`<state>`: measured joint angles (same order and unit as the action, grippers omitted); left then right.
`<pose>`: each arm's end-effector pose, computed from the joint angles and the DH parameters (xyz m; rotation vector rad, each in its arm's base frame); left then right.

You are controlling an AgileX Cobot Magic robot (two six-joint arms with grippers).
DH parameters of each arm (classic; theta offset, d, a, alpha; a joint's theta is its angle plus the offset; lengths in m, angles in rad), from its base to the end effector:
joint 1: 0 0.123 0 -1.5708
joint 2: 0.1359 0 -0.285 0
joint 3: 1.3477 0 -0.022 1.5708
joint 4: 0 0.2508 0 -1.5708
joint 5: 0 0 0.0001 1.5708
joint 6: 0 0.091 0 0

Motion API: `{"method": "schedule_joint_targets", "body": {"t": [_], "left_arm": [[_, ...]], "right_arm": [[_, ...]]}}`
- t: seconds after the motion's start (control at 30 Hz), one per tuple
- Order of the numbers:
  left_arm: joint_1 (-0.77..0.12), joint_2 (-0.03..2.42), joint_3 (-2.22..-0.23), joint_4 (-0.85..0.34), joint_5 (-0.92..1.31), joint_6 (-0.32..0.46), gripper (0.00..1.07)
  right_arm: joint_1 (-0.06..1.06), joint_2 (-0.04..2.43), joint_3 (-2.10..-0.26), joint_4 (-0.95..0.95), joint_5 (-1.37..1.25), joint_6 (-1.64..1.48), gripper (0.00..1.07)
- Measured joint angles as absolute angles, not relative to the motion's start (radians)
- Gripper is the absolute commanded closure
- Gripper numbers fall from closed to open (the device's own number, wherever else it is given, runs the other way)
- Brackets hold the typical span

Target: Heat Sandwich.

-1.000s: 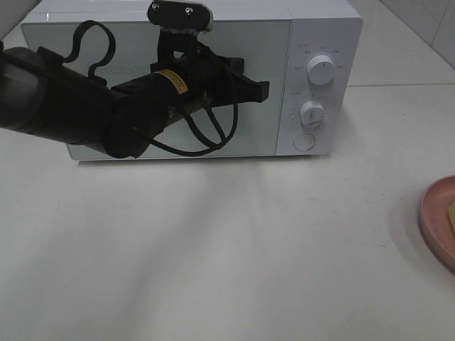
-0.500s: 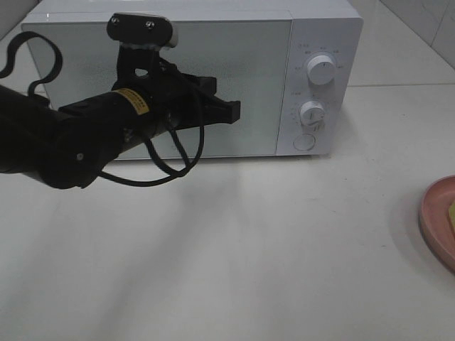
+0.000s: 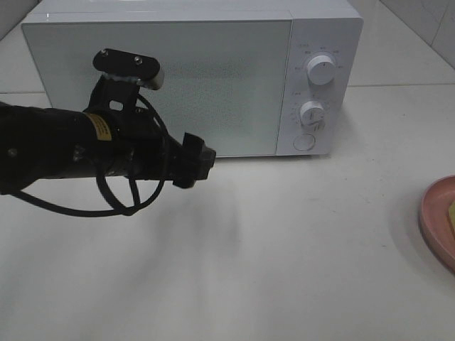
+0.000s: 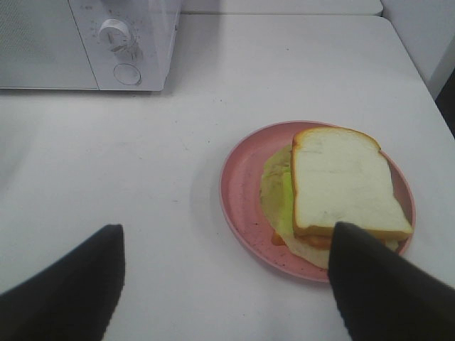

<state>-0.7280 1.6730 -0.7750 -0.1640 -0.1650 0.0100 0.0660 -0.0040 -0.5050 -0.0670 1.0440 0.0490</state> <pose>0.2468 -0.2167 0.1783 0.6268 2.1680 -0.4505 -0.0051 -0.0056 0.2802 -0.0144 2.0168 -0.0068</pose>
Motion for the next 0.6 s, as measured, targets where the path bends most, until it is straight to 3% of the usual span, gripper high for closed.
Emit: {"method": "schedule_joint_targets", "body": {"t": [0.2,0.37,0.6], "left_arm": [[-0.728,1.587,-0.775,-0.128,0.08,0.012,0.01],[-0.728,1.496,-0.775,0.021,0.255,0.012,0.01],[-0.692,1.414,-0.775,0.067,0.454,-0.028,0.01]], "right_arm": [[0.066,-0.004,-0.505,-0.067,1.044,0.049,0.31],[0.066,-0.004,-0.505,-0.067,1.044,0.049,0.31],[0.066,-0.004,-0.505,-0.067,1.044,0.049,0.31]]}}
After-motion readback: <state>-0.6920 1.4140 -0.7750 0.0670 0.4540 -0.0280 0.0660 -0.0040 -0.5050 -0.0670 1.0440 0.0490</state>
